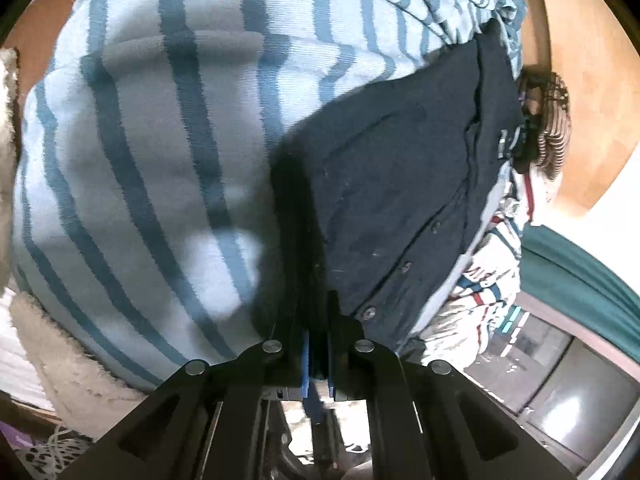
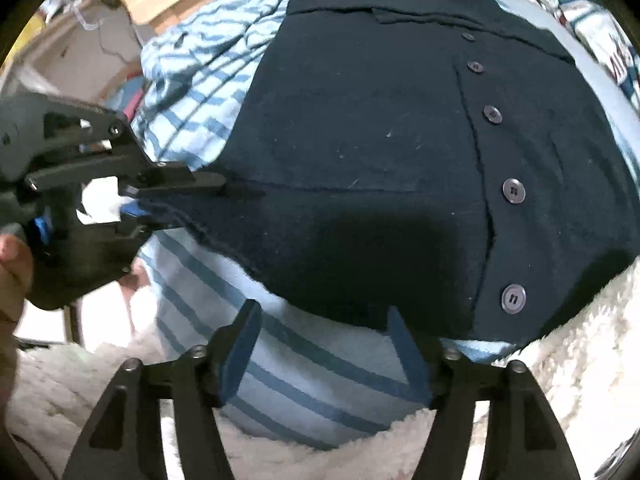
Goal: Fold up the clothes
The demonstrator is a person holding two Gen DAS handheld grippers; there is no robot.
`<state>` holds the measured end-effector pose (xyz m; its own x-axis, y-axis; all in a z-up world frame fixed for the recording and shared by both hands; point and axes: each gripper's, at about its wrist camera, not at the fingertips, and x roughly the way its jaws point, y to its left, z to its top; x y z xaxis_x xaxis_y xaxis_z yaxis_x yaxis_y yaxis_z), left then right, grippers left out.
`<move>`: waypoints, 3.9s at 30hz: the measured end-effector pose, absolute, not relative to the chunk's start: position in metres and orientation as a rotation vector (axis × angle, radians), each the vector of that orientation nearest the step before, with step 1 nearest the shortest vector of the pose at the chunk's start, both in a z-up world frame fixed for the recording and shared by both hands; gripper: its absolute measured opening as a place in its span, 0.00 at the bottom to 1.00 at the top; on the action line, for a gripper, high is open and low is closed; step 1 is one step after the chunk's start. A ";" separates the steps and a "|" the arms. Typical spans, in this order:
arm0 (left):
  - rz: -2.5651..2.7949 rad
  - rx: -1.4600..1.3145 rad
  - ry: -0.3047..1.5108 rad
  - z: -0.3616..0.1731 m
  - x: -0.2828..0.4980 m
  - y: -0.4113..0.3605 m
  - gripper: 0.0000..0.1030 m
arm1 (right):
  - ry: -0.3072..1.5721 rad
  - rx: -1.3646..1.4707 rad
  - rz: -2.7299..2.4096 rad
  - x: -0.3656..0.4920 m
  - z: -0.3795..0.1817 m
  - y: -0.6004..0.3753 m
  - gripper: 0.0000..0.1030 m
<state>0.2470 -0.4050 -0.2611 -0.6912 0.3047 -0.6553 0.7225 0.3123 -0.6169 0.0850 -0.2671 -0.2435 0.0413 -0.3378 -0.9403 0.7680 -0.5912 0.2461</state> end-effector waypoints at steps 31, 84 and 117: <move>-1.250 0.915 2.111 -0.273 0.212 -0.403 0.06 | 0.148 1.610 -1.989 -0.033 -0.209 -0.185 0.70; -1.708 1.131 1.688 -0.206 0.203 -0.381 0.38 | 0.215 1.430 -1.816 0.024 -0.207 -0.213 0.40; -1.790 1.414 2.008 -0.217 0.091 -0.341 0.43 | 0.035 1.515 -1.828 -0.042 -0.167 -0.157 0.51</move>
